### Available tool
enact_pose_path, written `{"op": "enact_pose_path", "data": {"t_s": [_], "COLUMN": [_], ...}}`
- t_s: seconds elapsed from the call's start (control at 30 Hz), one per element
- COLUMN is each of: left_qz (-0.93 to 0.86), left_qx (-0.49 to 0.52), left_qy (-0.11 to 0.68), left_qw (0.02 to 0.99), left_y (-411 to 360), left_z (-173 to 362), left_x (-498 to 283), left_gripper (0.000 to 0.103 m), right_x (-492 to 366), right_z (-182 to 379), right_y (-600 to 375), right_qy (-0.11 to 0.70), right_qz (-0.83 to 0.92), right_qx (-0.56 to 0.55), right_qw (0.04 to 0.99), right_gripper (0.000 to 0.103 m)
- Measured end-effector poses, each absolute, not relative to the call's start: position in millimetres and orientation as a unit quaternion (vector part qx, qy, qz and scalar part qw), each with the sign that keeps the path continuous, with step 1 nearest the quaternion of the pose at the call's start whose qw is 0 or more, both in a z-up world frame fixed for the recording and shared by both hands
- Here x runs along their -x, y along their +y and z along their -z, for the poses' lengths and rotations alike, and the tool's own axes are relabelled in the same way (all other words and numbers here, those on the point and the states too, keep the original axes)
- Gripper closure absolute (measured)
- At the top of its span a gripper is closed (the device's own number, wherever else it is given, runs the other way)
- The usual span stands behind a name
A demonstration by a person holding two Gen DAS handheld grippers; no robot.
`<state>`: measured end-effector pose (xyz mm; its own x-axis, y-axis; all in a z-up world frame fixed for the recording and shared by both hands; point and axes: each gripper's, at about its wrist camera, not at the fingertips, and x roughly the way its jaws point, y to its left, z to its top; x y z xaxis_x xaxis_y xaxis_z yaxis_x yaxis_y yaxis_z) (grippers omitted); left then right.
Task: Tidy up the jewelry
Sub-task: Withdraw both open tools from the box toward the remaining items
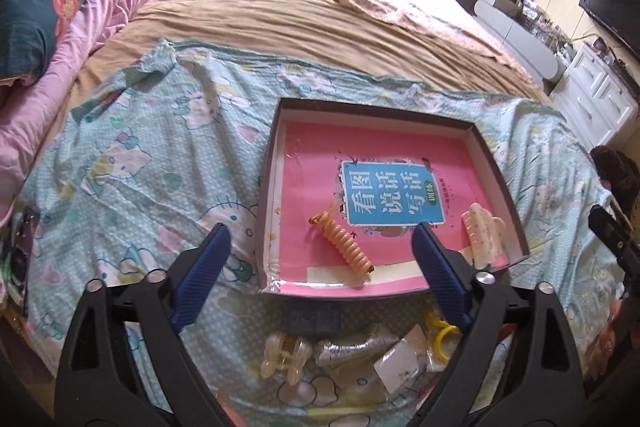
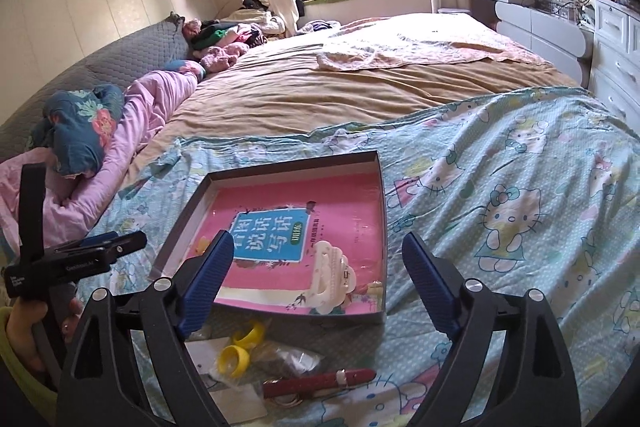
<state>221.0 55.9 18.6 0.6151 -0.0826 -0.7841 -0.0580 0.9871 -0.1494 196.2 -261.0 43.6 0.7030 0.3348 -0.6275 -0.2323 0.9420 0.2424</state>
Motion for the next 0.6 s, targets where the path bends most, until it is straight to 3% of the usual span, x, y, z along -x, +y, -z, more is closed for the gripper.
{"op": "enact_pose_path", "data": {"t_s": [0.6], "left_qz": [-0.01], "left_qx": [0.115], "left_qy": [0.415], "left_qw": [0.903], "left_y": [83.3], "left_z": [-26.6], "left_x": [-164.9], "left_gripper": [0.014], "right_x": [-153.6], "right_z": [-58.0], "right_y": [-239.4], "right_qy": [0.346], "right_qz": [-0.185], "right_qx": [-0.058], "right_qw": [0.918], "right_gripper": [0.018]}}
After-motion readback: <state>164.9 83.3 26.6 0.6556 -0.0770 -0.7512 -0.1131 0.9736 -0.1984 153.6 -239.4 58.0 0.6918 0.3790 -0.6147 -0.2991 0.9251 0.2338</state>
